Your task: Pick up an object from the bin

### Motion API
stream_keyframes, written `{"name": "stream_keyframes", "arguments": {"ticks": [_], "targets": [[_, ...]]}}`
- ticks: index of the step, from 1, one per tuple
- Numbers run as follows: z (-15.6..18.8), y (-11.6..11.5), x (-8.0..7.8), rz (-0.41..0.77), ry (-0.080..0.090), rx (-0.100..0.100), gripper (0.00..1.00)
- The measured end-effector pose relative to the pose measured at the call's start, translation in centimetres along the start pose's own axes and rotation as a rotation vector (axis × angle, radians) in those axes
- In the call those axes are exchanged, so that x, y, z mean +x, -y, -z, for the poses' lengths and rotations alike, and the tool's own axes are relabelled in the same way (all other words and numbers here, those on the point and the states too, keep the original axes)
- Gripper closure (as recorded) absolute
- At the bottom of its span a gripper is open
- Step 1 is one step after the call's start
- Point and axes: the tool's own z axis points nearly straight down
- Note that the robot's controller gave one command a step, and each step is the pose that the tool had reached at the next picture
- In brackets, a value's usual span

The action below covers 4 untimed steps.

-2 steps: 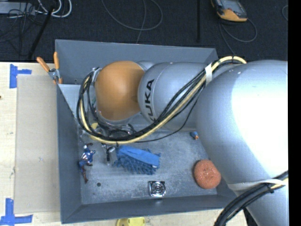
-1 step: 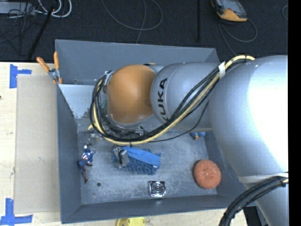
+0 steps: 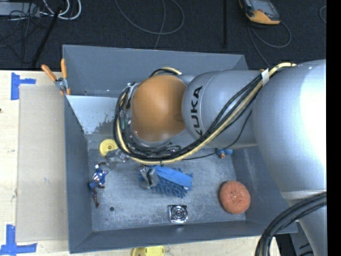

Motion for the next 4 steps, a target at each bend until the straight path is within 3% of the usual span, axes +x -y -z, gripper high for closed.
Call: {"name": "stream_keyframes", "arguments": {"ticks": [1, 2, 3, 4], "targets": [[-0.1, 0.7, 2.1, 0.168, 0.002, -0.002, 0.0], [-0.1, 2.0, 6.4, 0.006, 0.001, -0.002, 0.0], [0.3, 2.0, 8.0, 0.172, -0.001, -0.002, 0.0], [1.3, 4.3, 8.9, 0.282, 0.005, -0.002, 0.0]]}}
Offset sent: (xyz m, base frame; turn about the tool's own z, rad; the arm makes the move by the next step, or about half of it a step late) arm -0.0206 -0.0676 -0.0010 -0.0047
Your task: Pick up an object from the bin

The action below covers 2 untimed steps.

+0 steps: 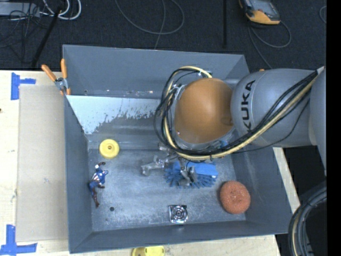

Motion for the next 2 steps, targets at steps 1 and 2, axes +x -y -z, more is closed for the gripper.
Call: {"name": "stream_keyframes", "arguments": {"ticks": [1, 2], "targets": [[0.1, -2.1, 3.0, -0.042, -0.002, 0.001, 0.0], [-1.5, 2.3, 6.7, -0.075, -0.001, 0.001, 0.0]]}}
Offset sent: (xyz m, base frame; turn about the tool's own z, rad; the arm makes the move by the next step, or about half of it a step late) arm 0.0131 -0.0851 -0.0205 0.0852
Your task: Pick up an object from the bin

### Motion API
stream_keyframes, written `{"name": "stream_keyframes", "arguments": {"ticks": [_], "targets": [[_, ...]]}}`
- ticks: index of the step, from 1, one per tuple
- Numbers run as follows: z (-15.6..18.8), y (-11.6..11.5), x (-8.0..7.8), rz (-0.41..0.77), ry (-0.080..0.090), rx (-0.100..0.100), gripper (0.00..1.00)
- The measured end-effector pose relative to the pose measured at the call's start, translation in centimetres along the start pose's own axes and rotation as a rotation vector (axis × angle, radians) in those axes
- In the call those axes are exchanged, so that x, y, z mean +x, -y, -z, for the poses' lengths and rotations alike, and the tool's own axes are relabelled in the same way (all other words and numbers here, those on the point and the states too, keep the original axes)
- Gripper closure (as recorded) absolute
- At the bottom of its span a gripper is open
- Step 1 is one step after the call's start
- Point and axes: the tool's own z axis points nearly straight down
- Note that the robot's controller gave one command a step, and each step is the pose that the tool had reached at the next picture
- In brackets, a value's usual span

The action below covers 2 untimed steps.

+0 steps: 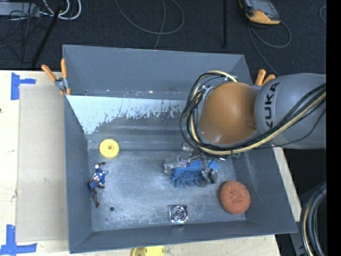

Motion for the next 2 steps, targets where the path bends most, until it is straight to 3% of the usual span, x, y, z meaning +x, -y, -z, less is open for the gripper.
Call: {"name": "stream_keyframes", "arguments": {"ticks": [1, 2], "targets": [[0.9, 1.7, 1.3, -0.023, -0.002, 0.002, 0.0], [2.4, -0.1, 2.3, -0.036, -0.002, -0.002, 0.0]]}}
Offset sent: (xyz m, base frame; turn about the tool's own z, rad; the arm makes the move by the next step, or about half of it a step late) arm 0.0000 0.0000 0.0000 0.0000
